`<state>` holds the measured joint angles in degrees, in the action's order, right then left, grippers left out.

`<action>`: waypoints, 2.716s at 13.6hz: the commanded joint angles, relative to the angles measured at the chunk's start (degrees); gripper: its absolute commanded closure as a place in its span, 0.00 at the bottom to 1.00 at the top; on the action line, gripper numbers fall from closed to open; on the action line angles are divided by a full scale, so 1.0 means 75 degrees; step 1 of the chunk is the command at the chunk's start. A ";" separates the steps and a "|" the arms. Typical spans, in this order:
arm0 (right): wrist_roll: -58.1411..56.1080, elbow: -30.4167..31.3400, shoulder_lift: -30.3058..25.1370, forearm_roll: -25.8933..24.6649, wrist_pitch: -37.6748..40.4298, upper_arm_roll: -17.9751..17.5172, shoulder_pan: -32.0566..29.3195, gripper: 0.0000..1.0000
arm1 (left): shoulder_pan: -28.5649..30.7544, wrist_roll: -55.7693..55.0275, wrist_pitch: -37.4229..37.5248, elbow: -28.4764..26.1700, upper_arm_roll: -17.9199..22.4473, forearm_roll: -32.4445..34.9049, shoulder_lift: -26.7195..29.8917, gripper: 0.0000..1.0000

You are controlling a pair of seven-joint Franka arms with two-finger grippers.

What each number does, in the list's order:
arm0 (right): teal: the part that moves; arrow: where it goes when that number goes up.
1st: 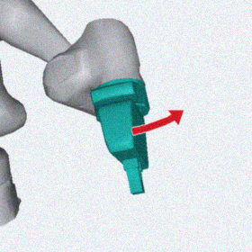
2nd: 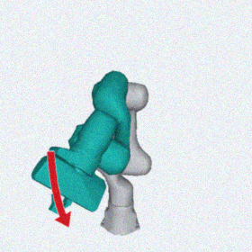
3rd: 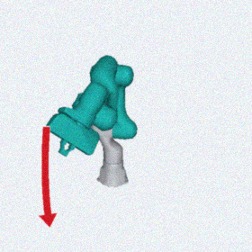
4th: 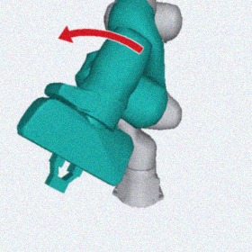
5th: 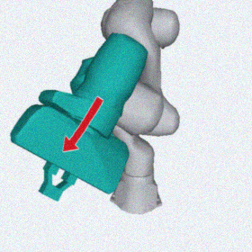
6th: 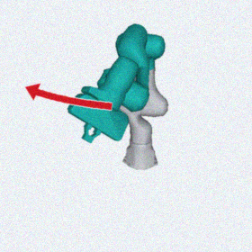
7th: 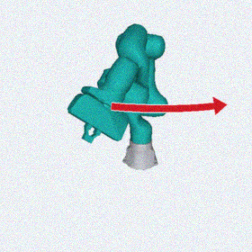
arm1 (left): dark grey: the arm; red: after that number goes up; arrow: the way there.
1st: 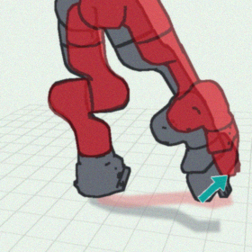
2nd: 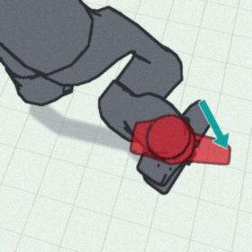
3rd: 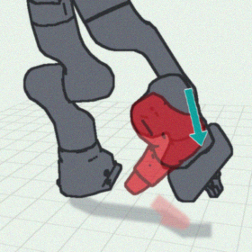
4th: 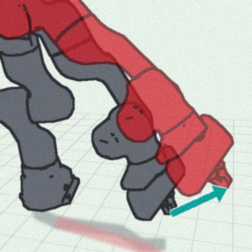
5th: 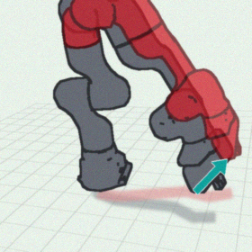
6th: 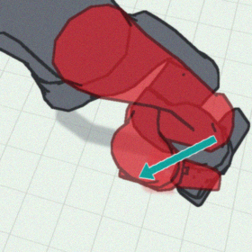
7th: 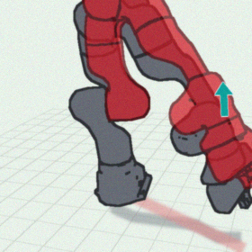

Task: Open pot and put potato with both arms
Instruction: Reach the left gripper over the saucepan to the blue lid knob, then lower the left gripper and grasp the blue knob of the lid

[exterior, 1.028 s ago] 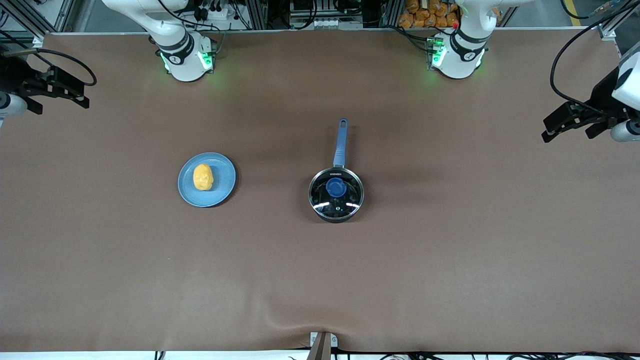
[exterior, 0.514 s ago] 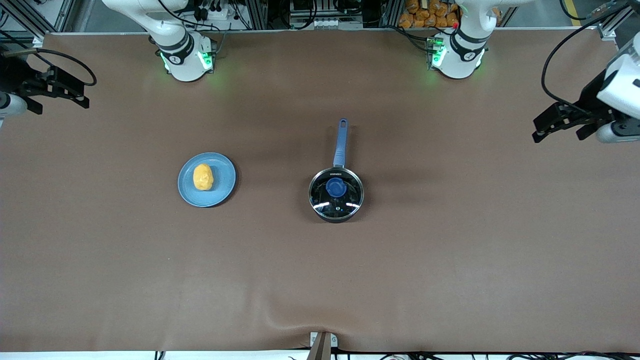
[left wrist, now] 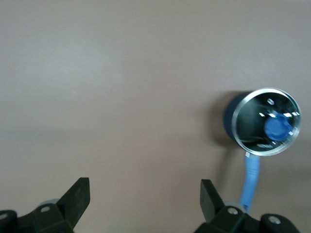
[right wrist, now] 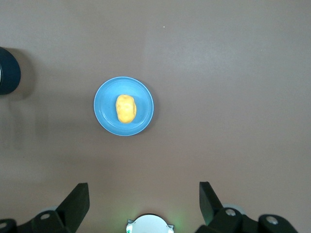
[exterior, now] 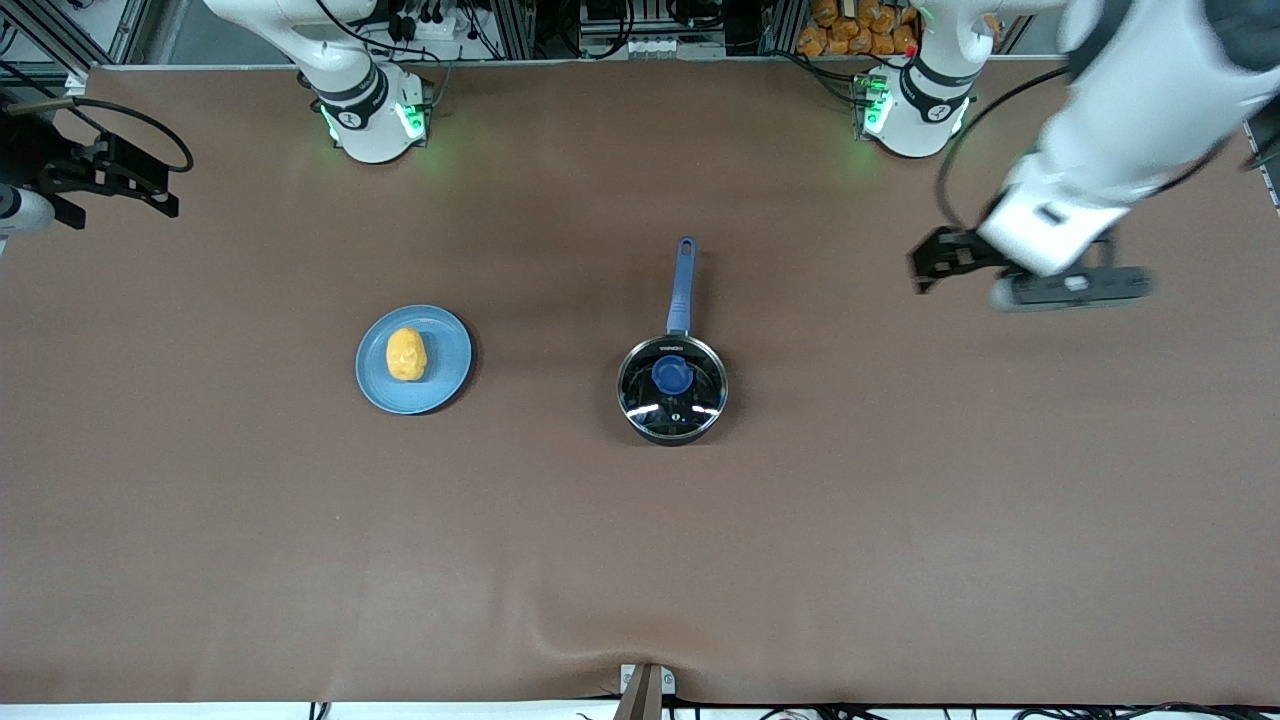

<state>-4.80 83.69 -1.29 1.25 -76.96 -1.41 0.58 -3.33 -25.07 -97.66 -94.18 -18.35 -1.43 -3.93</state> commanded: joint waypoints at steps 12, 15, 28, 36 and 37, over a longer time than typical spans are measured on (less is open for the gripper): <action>0.0090 0.0045 -0.0050 0.0114 0.0008 -0.0093 -0.0159 0.00 | -0.2730 -0.3791 -0.1944 0.1106 -0.0014 0.1313 -0.3247 0.00; 0.0090 0.0045 -0.0050 0.0114 0.0008 -0.0093 -0.0159 0.00 | -0.3129 -0.4448 -0.1990 0.1471 0.0010 0.1911 -0.3904 0.00; 0.0090 0.0045 -0.0050 0.0126 0.0008 -0.0093 -0.0159 0.00 | -0.3189 -0.4790 -0.3631 0.1506 0.0033 0.2030 -0.4633 0.00; 0.0090 0.0045 -0.0050 0.0126 0.0008 -0.0093 -0.0159 0.00 | -0.3399 -0.4965 -0.3854 0.1506 0.0185 0.2030 -0.4937 0.00; 0.0090 0.0045 -0.0050 0.0126 0.0008 -0.0093 -0.0159 0.00 | -0.3458 -0.4977 -0.3877 0.1506 0.0255 0.2030 -0.4972 0.00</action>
<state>-4.79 83.73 -1.29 1.26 -76.95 -1.40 0.57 -27.61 -60.22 -126.29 -84.37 -17.68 12.26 -40.27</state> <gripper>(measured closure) 0.000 0.000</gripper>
